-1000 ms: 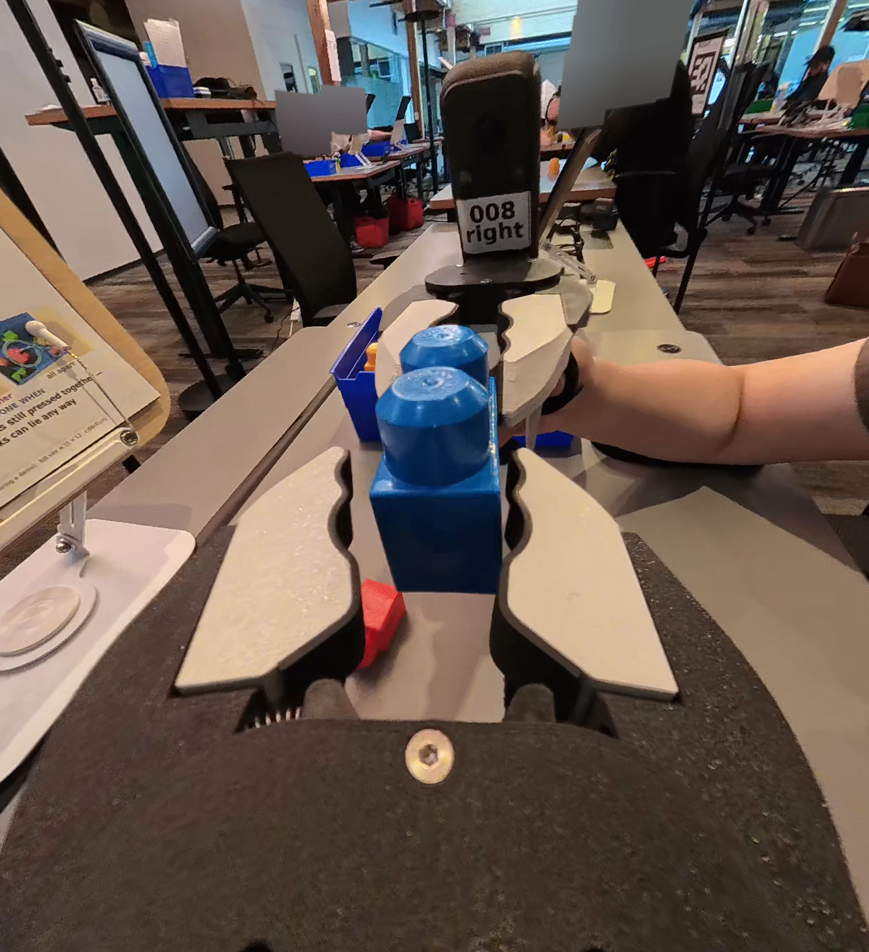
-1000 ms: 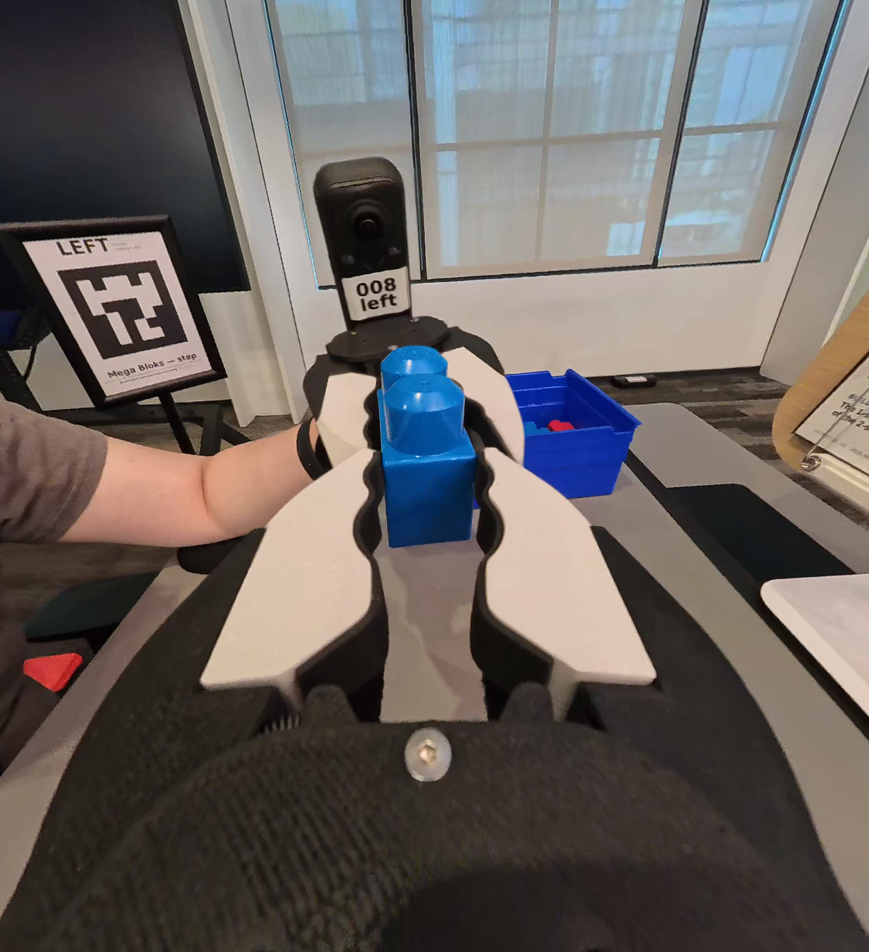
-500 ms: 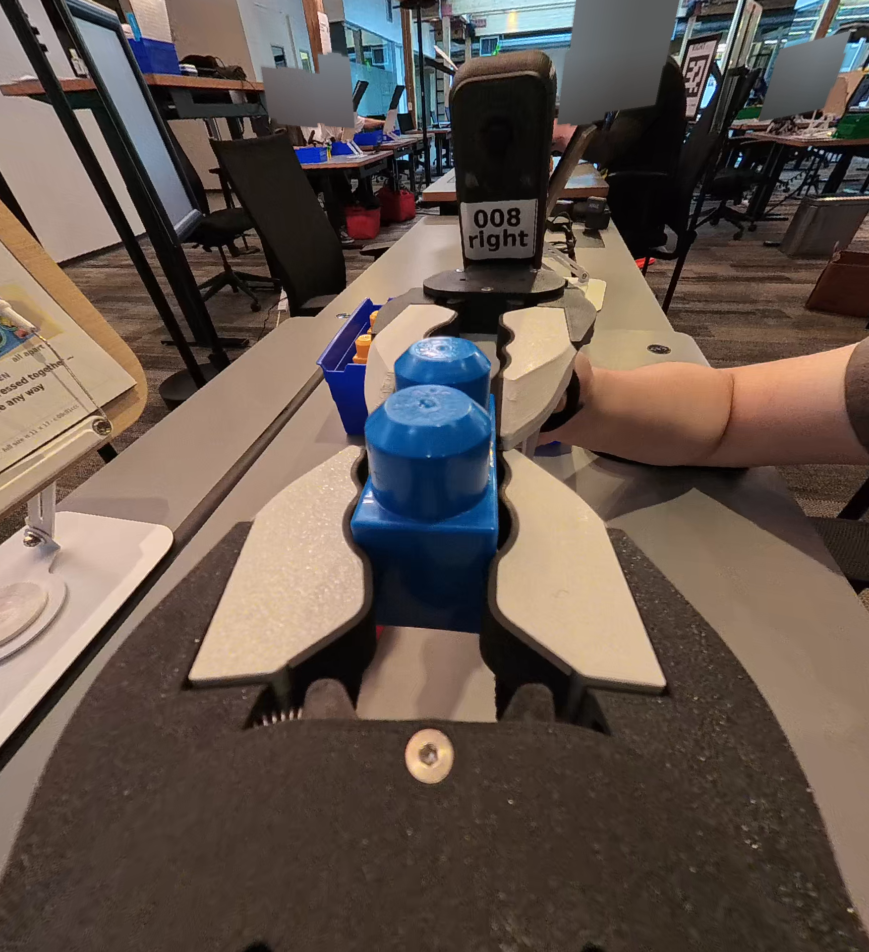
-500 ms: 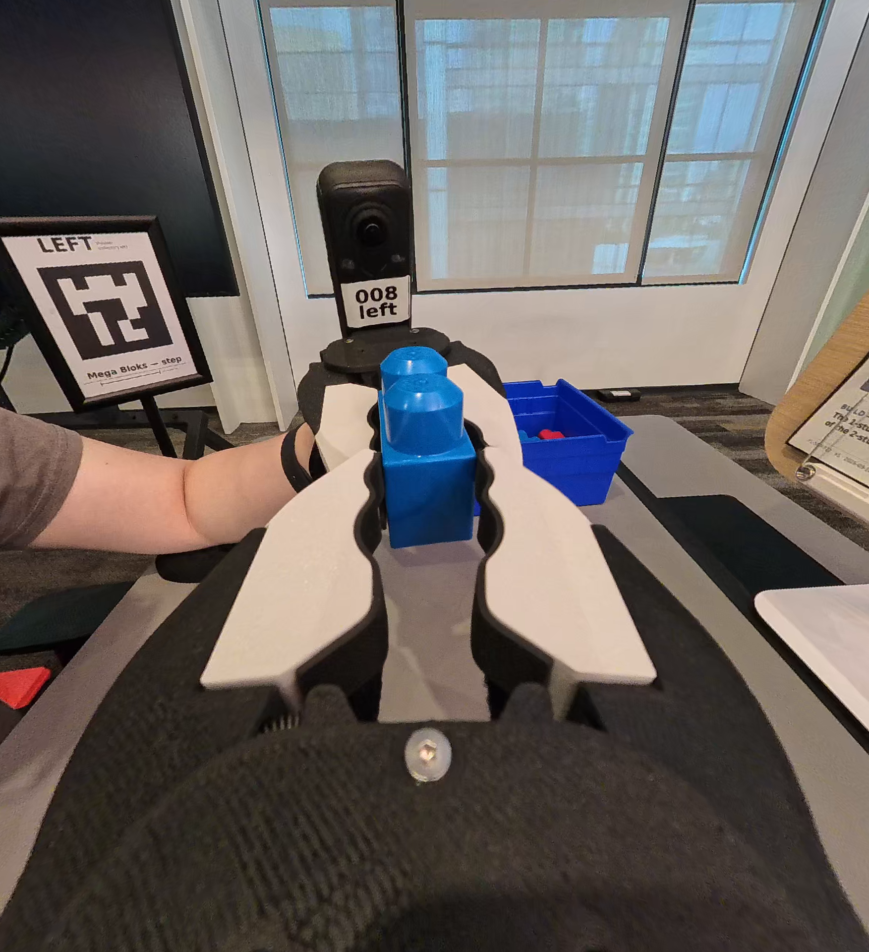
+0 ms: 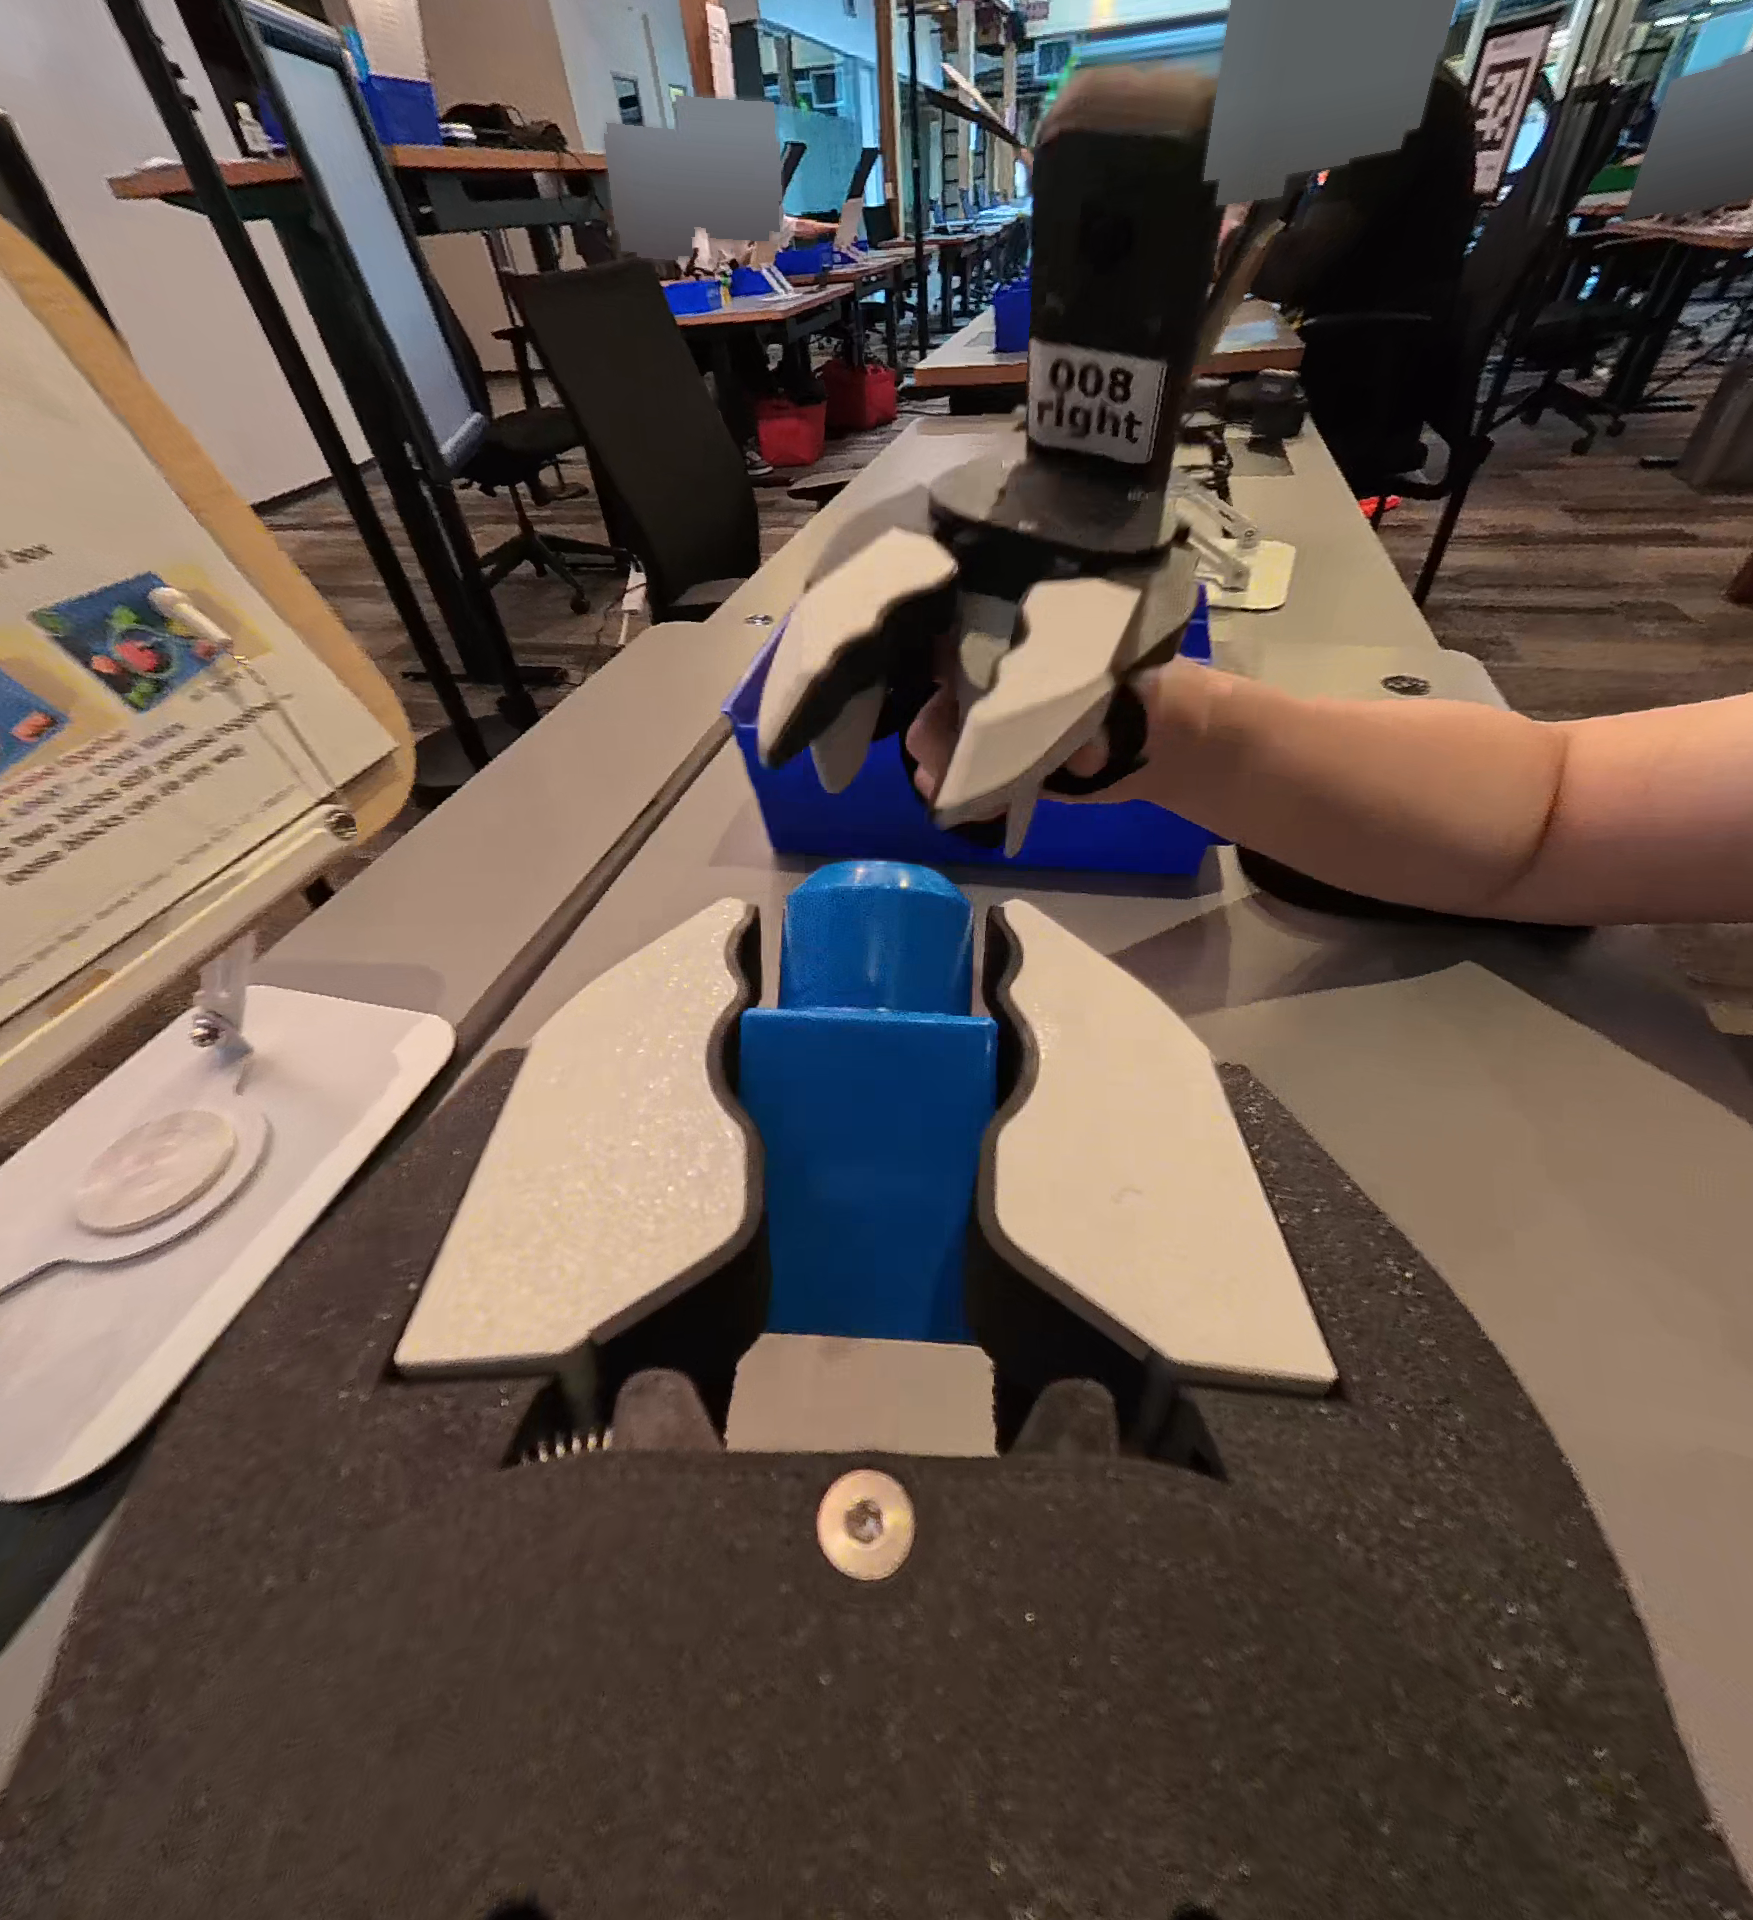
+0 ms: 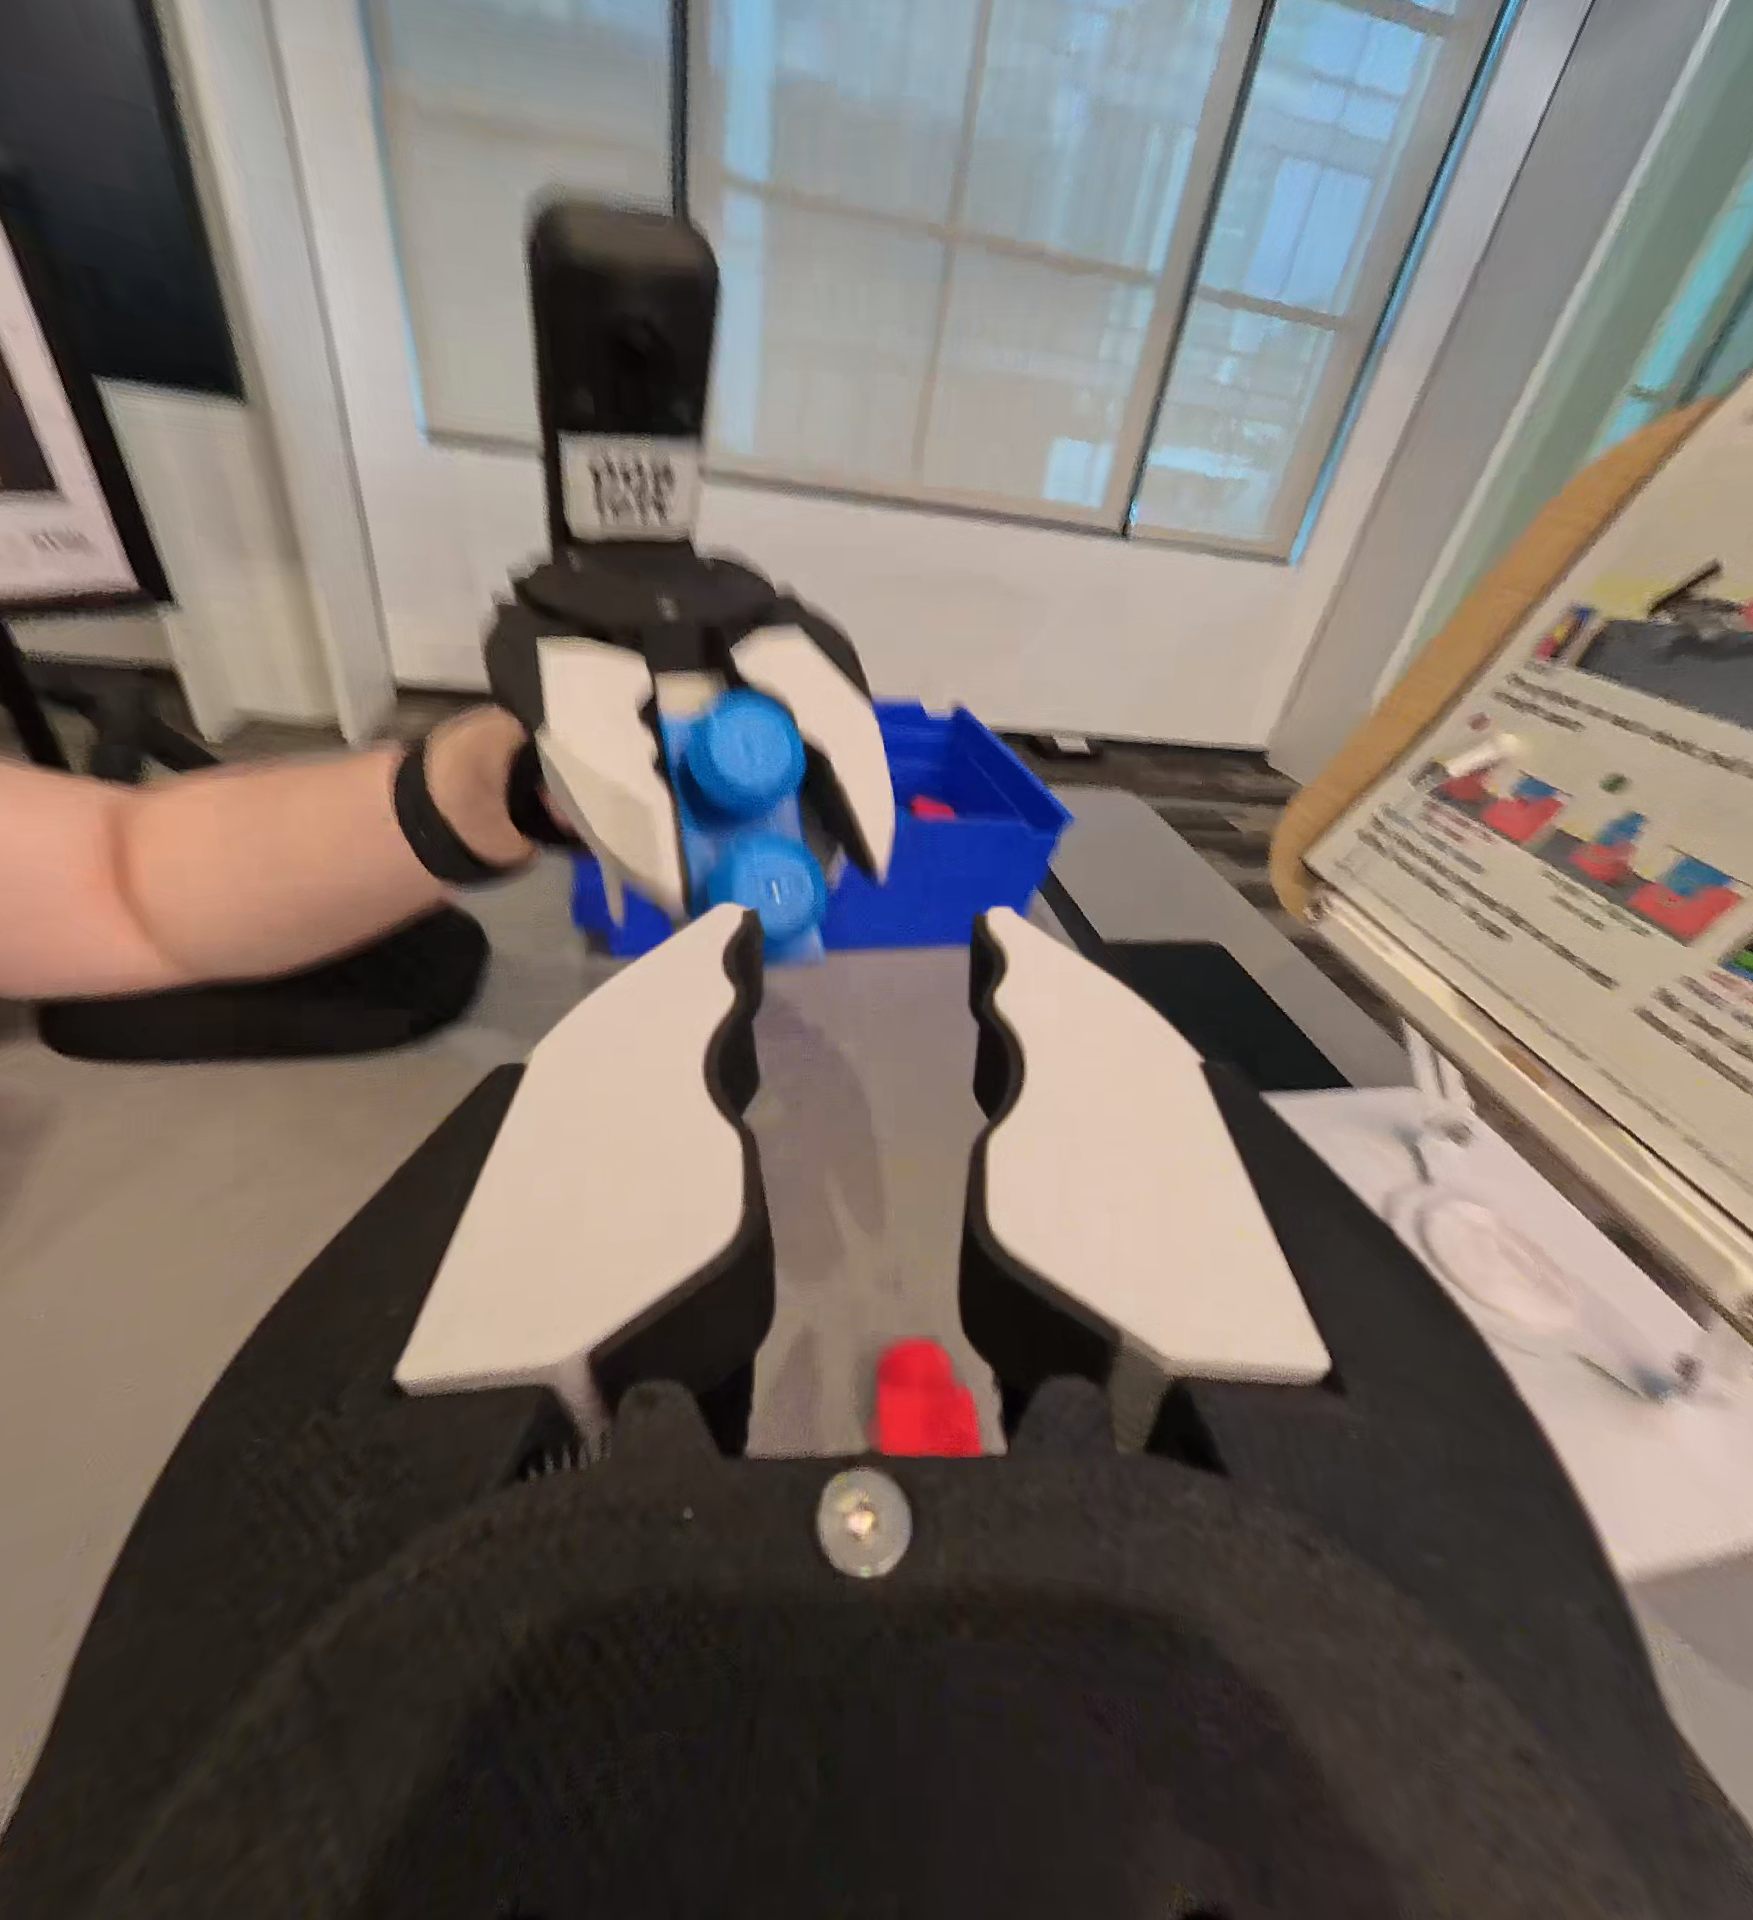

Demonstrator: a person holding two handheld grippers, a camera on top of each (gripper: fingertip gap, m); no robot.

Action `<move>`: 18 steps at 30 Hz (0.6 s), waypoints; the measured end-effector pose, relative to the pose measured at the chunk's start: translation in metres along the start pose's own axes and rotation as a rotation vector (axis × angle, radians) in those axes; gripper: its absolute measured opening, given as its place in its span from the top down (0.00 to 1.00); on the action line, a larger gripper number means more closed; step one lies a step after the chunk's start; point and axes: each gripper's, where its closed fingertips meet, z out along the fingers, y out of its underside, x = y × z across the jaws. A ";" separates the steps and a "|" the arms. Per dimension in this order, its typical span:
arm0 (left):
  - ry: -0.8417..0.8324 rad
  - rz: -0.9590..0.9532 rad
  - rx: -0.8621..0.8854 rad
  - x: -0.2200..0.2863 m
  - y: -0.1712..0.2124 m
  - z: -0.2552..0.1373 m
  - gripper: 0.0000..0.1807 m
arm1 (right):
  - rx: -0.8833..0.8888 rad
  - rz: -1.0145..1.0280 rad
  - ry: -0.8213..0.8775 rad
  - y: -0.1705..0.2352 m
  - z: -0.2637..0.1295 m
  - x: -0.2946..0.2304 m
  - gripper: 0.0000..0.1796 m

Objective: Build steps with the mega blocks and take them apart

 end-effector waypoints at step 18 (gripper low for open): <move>0.186 -0.007 0.107 0.040 -0.027 -0.003 0.77 | 0.105 0.008 -0.205 0.007 0.036 -0.060 0.81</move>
